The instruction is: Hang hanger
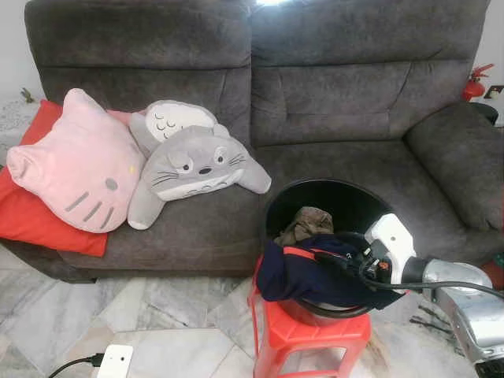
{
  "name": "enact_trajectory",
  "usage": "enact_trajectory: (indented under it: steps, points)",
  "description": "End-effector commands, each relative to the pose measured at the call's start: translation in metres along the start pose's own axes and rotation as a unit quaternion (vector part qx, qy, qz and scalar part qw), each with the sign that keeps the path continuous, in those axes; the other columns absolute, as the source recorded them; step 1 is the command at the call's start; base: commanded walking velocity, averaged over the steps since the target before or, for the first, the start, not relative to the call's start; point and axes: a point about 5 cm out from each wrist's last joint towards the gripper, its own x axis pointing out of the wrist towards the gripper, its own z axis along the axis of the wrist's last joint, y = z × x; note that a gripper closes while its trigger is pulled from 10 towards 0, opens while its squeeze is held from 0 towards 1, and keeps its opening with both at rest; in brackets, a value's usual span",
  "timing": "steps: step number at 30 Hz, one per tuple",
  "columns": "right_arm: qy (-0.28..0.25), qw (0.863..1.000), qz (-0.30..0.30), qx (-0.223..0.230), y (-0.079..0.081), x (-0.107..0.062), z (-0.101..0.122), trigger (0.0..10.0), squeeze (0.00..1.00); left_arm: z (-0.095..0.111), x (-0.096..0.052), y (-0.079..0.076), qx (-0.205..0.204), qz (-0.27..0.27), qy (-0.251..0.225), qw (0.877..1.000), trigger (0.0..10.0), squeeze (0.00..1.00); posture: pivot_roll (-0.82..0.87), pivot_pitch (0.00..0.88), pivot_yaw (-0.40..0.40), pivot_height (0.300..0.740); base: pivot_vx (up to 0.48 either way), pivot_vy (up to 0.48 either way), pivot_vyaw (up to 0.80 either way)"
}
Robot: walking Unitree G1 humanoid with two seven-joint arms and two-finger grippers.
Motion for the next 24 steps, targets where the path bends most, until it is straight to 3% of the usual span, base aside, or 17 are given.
enact_trajectory:
  steps: [1,5,10,12,18,22,24]
  points:
    - [-0.020,1.000,0.018,-0.001,0.005,-0.001,0.008,10.0,0.00,-0.006,-0.001,0.001,0.006,0.001,0.012,1.000,10.0,0.00,-0.21,0.009,0.036,0.740,0.000,0.000,0.00]
    - [-0.025,0.999,0.044,0.001,0.014,0.000,0.007,10.0,0.00,-0.006,-0.001,0.001,0.005,0.001,0.012,1.000,10.0,0.00,-0.20,0.018,0.035,0.740,0.000,0.000,0.00]
    - [-0.008,1.000,0.008,-0.009,0.007,0.001,0.002,10.0,0.00,-0.006,-0.001,0.001,0.004,0.001,0.012,1.000,10.0,0.00,-0.20,0.025,0.036,0.740,0.000,0.000,0.00]
    - [-0.006,0.998,-0.067,-0.003,-0.011,0.001,0.001,10.0,0.00,-0.006,-0.001,0.002,0.004,0.002,0.012,1.000,10.0,0.00,-0.20,0.026,0.036,0.740,0.000,0.000,0.00]
    - [0.022,0.984,-0.174,0.022,-0.038,-0.004,-0.009,10.0,0.00,-0.006,-0.001,0.002,0.005,0.002,0.012,1.000,10.0,0.00,-0.20,0.034,0.039,0.740,0.000,0.000,0.00]
    - [0.038,0.989,-0.142,0.029,-0.030,0.001,-0.016,10.0,0.00,-0.006,-0.001,0.002,0.005,0.001,0.013,1.000,10.0,0.00,-0.20,0.037,0.039,0.740,0.000,0.000,0.00]
    - [0.037,0.997,-0.065,0.021,-0.011,0.005,-0.018,10.0,0.00,-0.006,-0.001,0.002,0.004,0.001,0.013,1.000,10.0,0.00,-0.20,0.037,0.039,0.740,0.000,0.000,0.00]
